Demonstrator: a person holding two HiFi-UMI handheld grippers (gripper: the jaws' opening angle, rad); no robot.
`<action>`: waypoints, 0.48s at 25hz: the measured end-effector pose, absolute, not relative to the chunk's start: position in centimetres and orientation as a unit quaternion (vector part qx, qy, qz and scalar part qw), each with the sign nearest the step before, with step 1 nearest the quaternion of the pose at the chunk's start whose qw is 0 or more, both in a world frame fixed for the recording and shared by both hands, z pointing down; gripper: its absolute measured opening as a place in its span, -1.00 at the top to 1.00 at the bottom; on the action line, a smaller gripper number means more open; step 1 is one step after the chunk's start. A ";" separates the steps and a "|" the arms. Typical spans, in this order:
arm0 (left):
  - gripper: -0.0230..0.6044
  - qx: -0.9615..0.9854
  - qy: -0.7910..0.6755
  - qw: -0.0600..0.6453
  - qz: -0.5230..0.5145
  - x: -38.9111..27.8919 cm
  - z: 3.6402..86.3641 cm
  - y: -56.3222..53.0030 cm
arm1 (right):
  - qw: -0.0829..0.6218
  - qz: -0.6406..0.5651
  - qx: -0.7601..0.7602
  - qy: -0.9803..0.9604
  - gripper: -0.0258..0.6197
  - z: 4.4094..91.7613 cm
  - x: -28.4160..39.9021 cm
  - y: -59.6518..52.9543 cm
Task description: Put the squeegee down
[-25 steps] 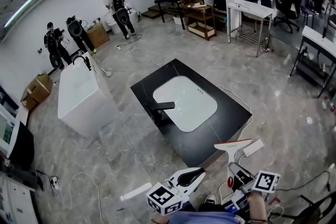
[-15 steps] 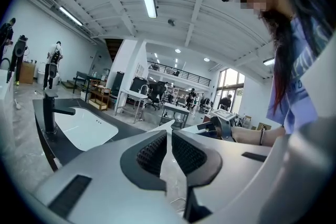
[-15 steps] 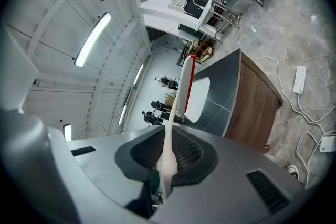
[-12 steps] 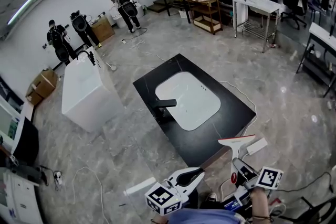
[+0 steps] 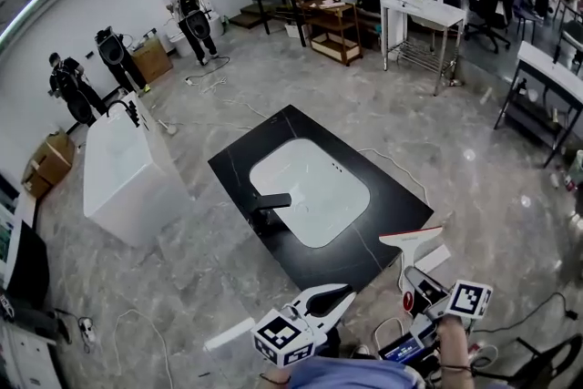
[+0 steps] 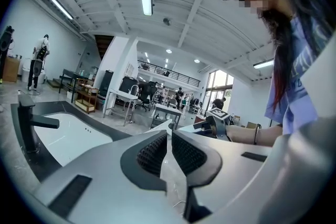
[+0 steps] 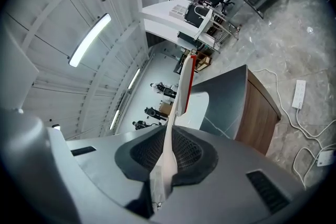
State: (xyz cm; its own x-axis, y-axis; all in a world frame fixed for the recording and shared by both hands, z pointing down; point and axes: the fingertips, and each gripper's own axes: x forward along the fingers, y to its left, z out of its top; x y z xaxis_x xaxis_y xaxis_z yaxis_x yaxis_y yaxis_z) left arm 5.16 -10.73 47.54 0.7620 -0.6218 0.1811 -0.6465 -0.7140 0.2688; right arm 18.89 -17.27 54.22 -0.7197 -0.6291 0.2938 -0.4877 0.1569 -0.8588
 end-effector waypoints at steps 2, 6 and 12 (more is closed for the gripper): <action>0.84 0.930 -0.331 0.156 0.042 4.5 47.3 -12.4 | 0.054 -0.530 -0.382 0.755 0.77 54.7 18.7 -19.3; 0.84 0.937 -0.315 0.148 0.033 2.9 46.6 -15.8 | 0.070 -0.535 -0.355 0.763 0.77 55.1 16.7 -24.1; 0.84 0.944 -0.291 0.151 0.032 1.1 46.3 -19.5 | 0.044 -0.550 -0.367 0.749 0.77 57.5 14.6 -30.3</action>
